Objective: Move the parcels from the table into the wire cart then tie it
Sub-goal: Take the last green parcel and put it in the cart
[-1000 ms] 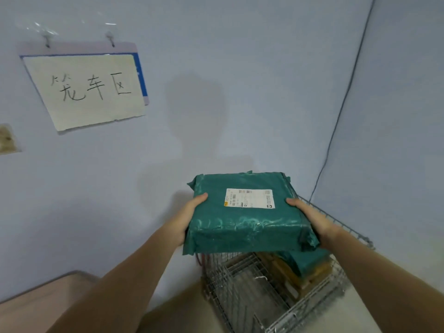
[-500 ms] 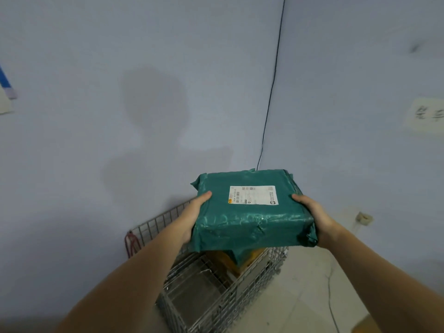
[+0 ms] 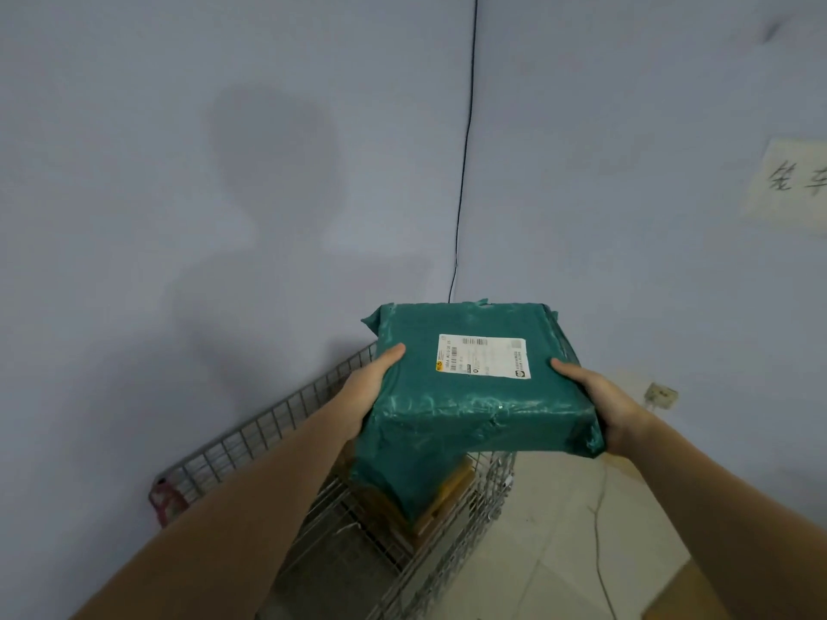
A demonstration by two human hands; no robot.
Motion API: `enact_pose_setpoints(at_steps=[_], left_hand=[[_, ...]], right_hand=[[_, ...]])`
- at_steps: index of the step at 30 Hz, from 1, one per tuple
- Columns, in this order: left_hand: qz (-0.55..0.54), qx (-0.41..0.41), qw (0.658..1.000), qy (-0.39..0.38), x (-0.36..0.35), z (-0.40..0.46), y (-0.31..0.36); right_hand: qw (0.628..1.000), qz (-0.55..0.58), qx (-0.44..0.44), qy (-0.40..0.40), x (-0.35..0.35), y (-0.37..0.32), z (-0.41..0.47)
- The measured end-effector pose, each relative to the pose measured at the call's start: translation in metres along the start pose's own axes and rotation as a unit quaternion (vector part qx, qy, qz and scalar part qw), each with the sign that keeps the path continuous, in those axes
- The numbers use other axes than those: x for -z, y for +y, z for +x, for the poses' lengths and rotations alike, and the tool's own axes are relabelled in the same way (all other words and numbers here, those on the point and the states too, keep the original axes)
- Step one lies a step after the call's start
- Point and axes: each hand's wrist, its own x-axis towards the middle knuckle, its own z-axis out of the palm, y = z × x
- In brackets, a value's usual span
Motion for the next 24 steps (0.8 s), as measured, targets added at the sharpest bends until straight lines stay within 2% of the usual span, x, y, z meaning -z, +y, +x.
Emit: enact_pose_setpoints(at_steps=[5, 12, 18, 24], left_hand=[[-0.039, 0.016, 0.999, 0.014, -0.032, 0.064, -0.002], [-0.051, 0.016, 0.991, 0.123, -0.06, 0.128, -0.004], [-0.096, 0.021, 0.975, 0.199, -0.05, 0.152, -0.018], [-0.107, 0.028, 0.963, 0.247, -0.007, 0.189, -0.039]], right_hand=[[1.0, -0.003, -0.012, -0.008, 0.044, -0.028, 0.057], [0.996, -0.053, -0.033, -0.057, 0.079, -0.084, 0.157], [0.987, -0.099, -0.074, -0.105, 0.061, -0.103, 0.243], [0.977, -0.147, -0.081, -0.13, 0.024, -0.085, 0.334]])
